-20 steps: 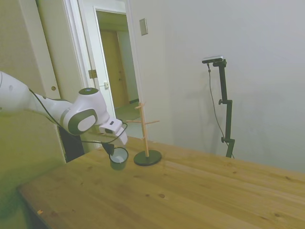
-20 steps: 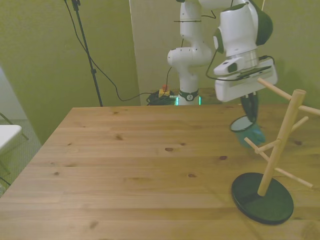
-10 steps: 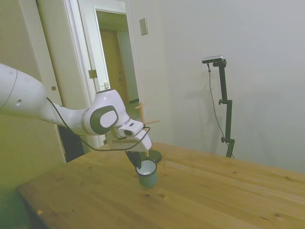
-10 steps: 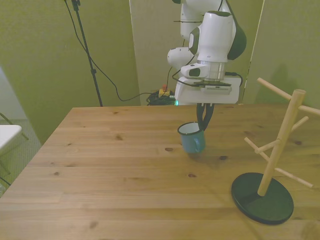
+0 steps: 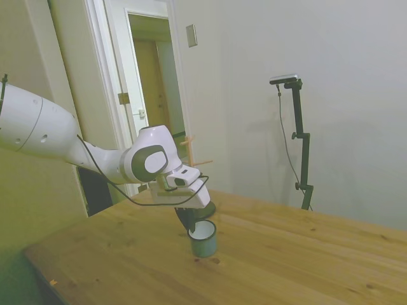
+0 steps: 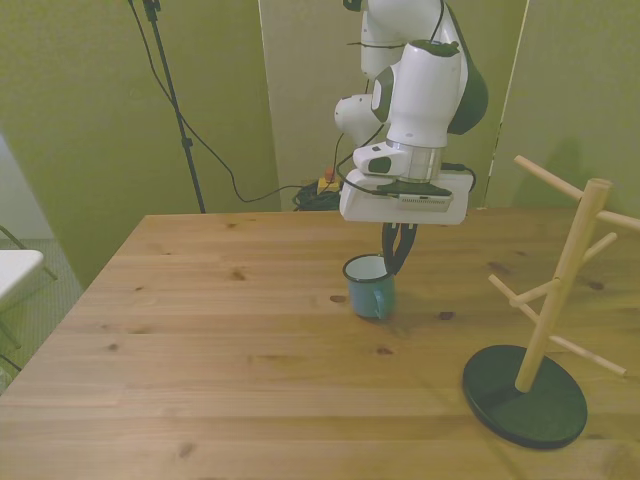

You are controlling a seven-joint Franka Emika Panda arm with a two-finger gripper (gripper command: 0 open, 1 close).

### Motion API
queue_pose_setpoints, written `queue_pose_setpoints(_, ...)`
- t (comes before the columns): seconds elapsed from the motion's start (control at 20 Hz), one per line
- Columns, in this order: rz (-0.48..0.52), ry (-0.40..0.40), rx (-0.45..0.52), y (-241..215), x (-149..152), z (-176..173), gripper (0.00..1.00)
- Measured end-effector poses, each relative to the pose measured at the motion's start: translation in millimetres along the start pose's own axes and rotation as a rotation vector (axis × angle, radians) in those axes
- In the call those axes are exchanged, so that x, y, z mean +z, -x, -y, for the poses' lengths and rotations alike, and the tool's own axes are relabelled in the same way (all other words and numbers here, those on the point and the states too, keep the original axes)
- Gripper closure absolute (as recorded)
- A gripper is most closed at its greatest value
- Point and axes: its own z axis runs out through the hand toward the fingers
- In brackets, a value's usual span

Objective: Unload the mug

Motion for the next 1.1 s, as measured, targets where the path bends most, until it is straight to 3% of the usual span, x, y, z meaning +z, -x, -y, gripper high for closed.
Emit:
queue_pose_setpoints(0.75, 0.024, 0.02, -0.009, -5.3, 7.9, -8.9, 0.0)
queue_pose_setpoints(1.1, -0.015, -0.047, -0.034, 3.3, -46.0, -10.2, 0.0)
